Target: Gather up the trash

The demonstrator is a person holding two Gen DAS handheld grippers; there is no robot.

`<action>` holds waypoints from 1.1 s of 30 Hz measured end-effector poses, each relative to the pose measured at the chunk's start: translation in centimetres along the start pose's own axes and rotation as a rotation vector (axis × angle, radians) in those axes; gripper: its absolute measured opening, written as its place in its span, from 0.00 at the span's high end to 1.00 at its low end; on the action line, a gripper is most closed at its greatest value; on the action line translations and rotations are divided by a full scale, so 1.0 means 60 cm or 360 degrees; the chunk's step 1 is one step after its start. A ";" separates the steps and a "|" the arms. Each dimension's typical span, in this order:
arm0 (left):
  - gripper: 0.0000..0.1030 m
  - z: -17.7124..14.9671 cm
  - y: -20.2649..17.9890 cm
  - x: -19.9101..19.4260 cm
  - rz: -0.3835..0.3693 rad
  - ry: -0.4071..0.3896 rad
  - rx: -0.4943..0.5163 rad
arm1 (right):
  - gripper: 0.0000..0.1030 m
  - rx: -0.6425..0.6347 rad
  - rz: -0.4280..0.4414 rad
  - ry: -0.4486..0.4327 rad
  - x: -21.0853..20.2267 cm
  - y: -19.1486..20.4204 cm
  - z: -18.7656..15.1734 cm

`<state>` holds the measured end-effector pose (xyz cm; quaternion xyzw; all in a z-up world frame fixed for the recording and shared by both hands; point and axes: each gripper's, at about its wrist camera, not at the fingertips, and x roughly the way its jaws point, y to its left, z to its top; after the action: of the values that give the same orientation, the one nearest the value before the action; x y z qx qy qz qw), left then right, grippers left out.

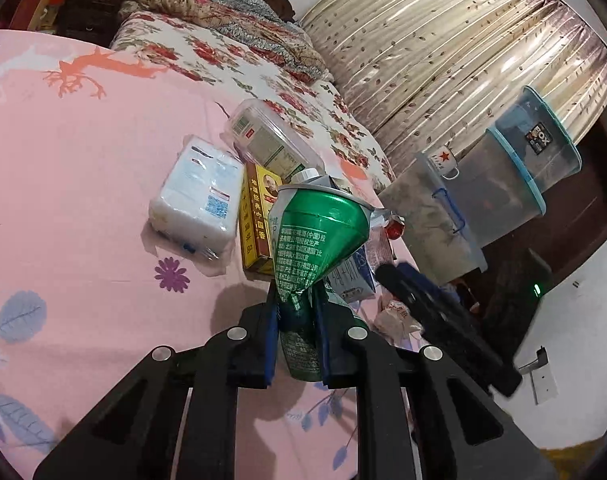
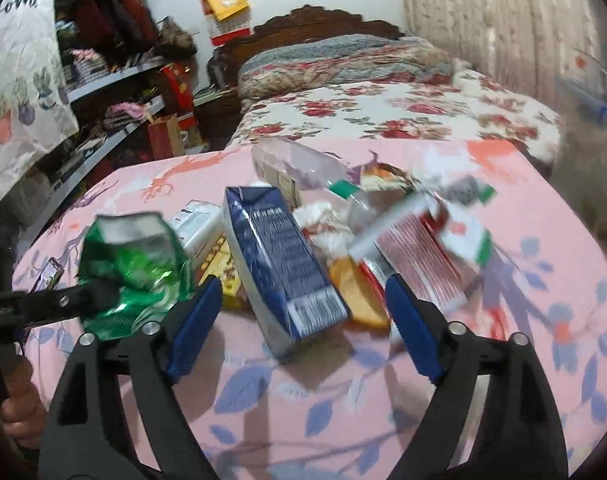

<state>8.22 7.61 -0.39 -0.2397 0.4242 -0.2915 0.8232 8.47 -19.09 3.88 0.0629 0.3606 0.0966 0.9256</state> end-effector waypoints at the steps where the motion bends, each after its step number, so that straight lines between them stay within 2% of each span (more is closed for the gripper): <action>1: 0.86 -0.001 0.003 -0.002 -0.0001 0.0002 -0.0009 | 0.15 -0.0034 0.0009 0.0016 0.012 -0.001 0.006; 4: 0.86 0.001 0.010 -0.006 0.0021 0.0000 -0.0032 | 0.16 -0.0131 0.0012 0.0142 0.061 0.004 0.010; 5: 0.86 0.001 0.010 -0.007 0.0031 -0.0003 -0.0036 | 0.36 -0.0141 0.0054 0.0199 0.075 0.004 0.007; 6: 0.86 0.003 0.009 -0.010 0.0040 -0.0011 -0.0034 | 0.42 -0.0147 0.0080 0.0213 0.077 0.005 0.004; 9: 0.86 0.003 0.003 -0.022 0.0058 -0.0037 -0.0010 | 0.47 -0.0126 0.0143 0.0152 0.046 0.011 -0.005; 11: 0.86 0.006 -0.007 -0.025 0.0057 -0.0047 0.0005 | 0.48 -0.0060 0.0208 0.0094 0.011 0.005 -0.009; 14: 0.86 0.013 -0.032 -0.021 0.0045 -0.0039 0.0061 | 0.48 0.0054 0.0222 -0.0059 -0.056 -0.022 -0.009; 19: 0.86 0.019 -0.105 0.012 -0.0026 0.0026 0.0211 | 0.48 0.0295 0.0108 -0.0283 -0.164 -0.116 -0.030; 22: 0.86 0.025 -0.163 0.047 -0.0071 0.0073 0.0317 | 0.48 0.0481 0.0032 -0.0387 -0.218 -0.196 -0.063; 27: 0.86 0.014 -0.246 0.140 -0.0117 0.0214 0.0446 | 0.48 0.0938 0.0232 -0.0331 -0.194 -0.330 -0.110; 29: 0.86 0.008 -0.261 0.166 -0.0120 0.0252 0.0453 | 0.48 0.0953 0.0186 -0.0294 -0.169 -0.344 -0.115; 33: 0.86 0.000 -0.273 0.194 -0.0092 0.0301 0.0445 | 0.48 0.0865 0.0239 -0.0221 -0.124 -0.318 -0.104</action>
<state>9.19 -12.06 3.60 -0.1067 0.4479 -0.3925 0.7962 1.43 -39.05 0.65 0.3417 0.3033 0.0601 0.8875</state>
